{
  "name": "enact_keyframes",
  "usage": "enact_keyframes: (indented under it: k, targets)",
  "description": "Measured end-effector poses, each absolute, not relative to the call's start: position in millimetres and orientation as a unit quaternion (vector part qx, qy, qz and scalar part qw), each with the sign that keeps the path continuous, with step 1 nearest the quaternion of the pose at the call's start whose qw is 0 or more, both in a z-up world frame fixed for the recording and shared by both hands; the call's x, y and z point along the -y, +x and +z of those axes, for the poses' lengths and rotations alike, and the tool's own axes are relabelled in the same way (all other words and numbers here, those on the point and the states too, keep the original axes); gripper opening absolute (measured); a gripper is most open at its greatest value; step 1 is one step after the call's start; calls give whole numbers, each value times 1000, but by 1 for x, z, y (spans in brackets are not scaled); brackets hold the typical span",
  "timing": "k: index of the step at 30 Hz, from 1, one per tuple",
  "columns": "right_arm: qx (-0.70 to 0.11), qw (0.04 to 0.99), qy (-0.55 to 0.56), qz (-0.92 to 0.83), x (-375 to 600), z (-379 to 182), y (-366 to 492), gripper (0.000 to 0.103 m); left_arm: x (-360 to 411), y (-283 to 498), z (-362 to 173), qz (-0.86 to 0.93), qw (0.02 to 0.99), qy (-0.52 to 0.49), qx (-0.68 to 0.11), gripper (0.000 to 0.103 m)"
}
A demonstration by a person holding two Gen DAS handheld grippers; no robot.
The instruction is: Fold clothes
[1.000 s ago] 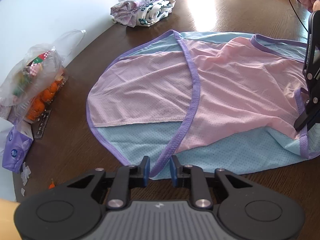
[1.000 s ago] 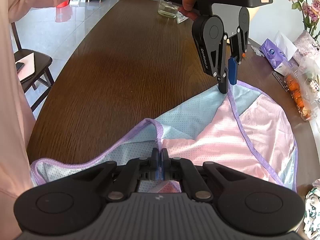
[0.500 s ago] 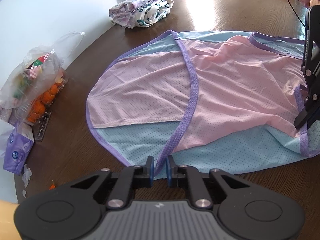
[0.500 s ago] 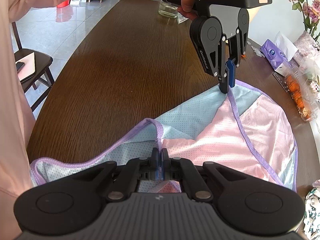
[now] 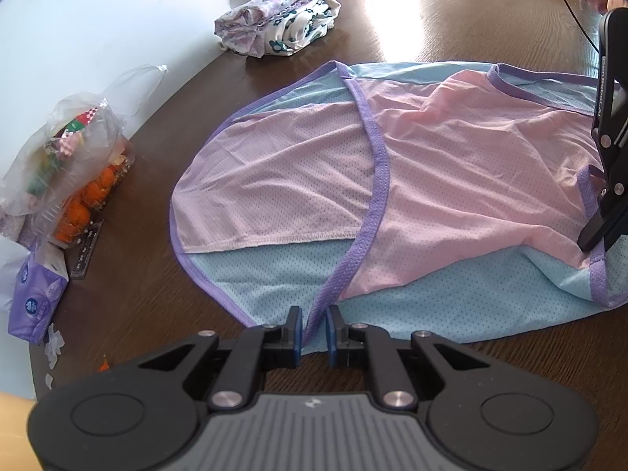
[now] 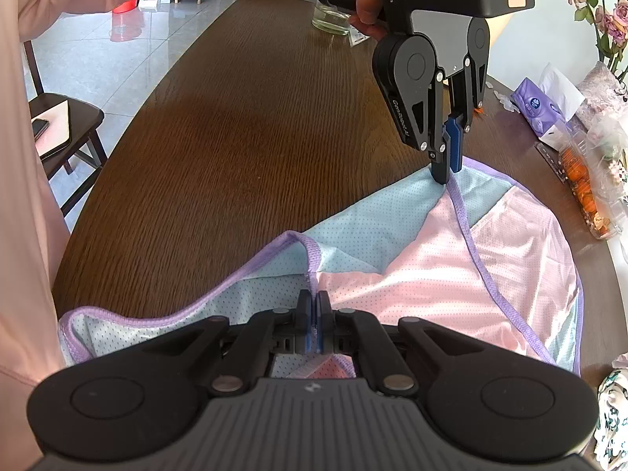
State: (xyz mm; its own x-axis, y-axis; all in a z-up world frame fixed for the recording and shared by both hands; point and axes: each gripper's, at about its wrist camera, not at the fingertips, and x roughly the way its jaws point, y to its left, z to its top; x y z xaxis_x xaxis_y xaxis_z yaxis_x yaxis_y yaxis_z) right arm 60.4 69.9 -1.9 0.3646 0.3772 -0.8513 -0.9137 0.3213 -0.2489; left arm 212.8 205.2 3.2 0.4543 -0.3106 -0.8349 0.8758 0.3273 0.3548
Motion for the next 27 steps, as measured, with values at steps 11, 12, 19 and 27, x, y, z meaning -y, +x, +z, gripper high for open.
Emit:
enact_keyframes:
  k: [11, 12, 19, 27]
  targets:
    - [-351, 733, -382, 441, -68, -3, 61, 2, -207, 212, 3, -402, 744, 418, -331, 11]
    - [-351, 733, -381, 441, -68, -3, 61, 2, -208, 212, 3, -402, 744, 418, -331, 11]
    - [-348, 731, -387, 440, -68, -3, 59, 2, -207, 213, 3, -401, 745, 417, -332, 11]
    - [-319, 731, -397, 454, -61, -7, 51, 2, -209, 211, 2, -404, 748, 415, -324, 11]
